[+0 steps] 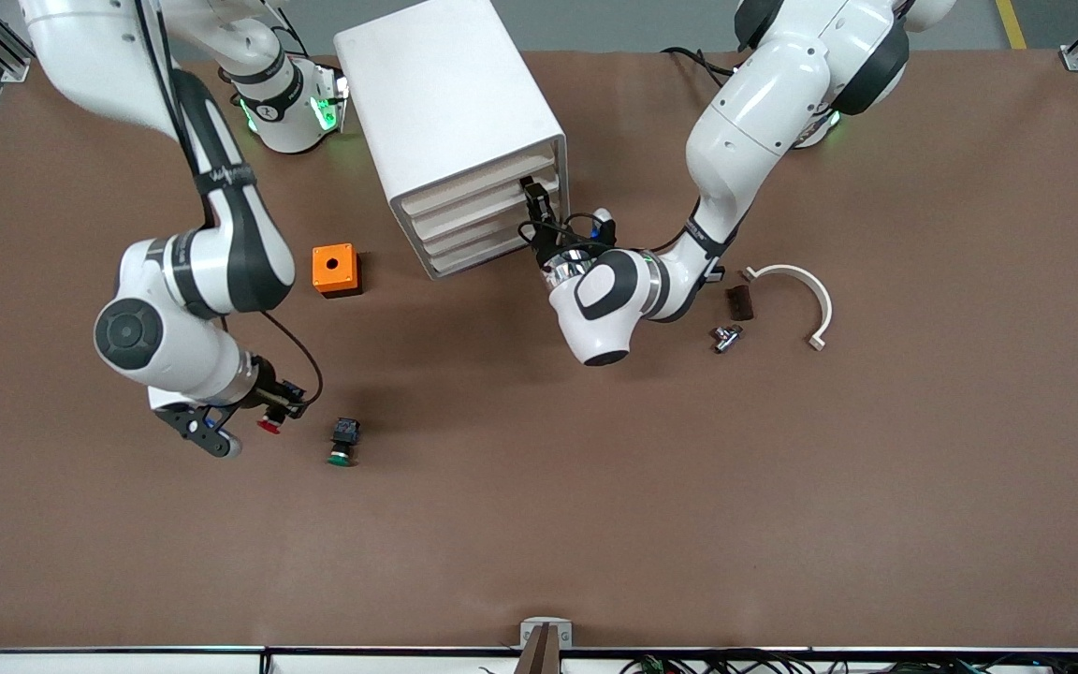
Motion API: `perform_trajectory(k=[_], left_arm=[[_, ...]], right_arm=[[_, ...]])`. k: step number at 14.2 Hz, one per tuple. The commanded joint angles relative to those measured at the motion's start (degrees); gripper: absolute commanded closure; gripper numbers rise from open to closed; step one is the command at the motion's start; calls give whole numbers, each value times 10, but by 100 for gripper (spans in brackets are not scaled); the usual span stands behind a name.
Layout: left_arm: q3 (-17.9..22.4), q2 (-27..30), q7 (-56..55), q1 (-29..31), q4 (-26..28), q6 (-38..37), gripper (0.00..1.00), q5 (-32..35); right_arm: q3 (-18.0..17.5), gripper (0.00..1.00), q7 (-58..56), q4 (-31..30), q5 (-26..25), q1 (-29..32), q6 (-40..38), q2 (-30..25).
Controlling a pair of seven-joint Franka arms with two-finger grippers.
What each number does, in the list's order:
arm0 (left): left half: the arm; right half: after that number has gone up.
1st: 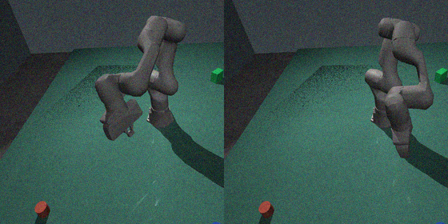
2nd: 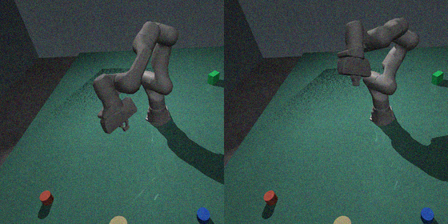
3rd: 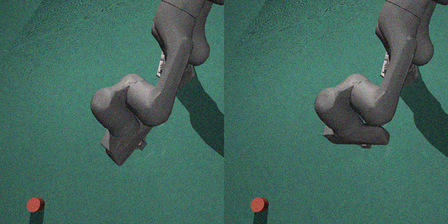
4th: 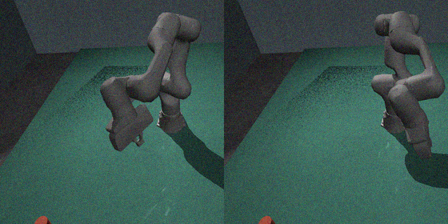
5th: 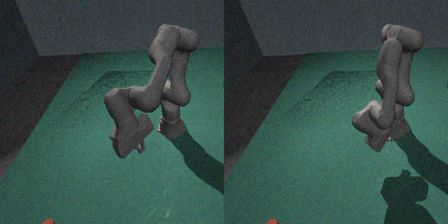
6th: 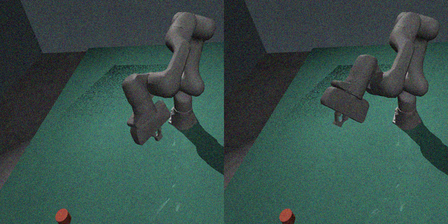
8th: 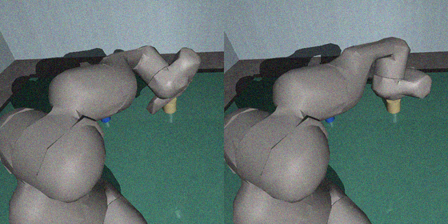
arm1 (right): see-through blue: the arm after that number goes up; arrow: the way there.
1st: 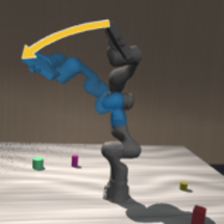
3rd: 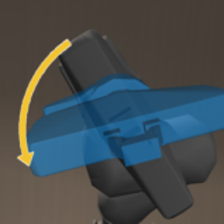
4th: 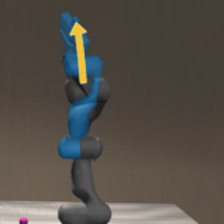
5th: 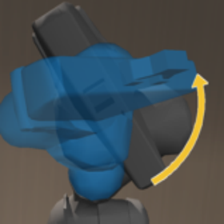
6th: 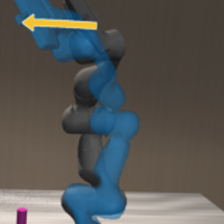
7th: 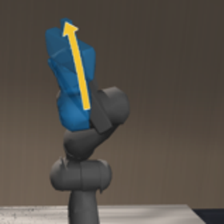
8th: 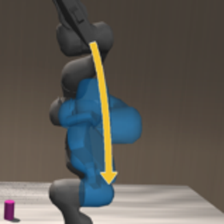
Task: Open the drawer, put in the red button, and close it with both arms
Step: 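Pull the drawer open with the left gripper while the right gripper lifts the button, then lower the red button into the open drawer and open the right gripper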
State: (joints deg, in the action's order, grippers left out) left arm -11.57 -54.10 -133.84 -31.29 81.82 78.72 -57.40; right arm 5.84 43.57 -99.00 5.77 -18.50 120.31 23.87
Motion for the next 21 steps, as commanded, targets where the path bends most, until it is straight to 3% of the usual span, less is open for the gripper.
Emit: perform_trajectory(k=[1, 12, 13, 14, 17, 18, 21], left_arm=[[3, -7, -1, 28, -7, -4, 89, -21], [4, -12, -3, 120, -29, 28, 84, -32], [3, -11, 0, 120, -29, 28, 80, -32], [4, -11, 4, 120, -34, 28, 69, -32], [3, -11, 98, 124, -51, 30, 10, -32], [3, -9, 136, 124, -57, 30, 1, -32], [3, -2, 247, 132, -80, 30, 1, -26]], right_arm=[[2, 97, 73, -15, 13, -36, -21, -41], [3, 97, 395, -16, 24, -219, -24, -46], [3, 97, 418, -15, 24, -233, -23, -47], [3, 97, 442, -15, 24, -248, -22, -47], [3, 97, 498, -14, 23, -292, -21, -47], [3, 97, 519, -13, 22, -307, -19, -46], [4, 97, 580, -14, 22, -347, 1, -45]])
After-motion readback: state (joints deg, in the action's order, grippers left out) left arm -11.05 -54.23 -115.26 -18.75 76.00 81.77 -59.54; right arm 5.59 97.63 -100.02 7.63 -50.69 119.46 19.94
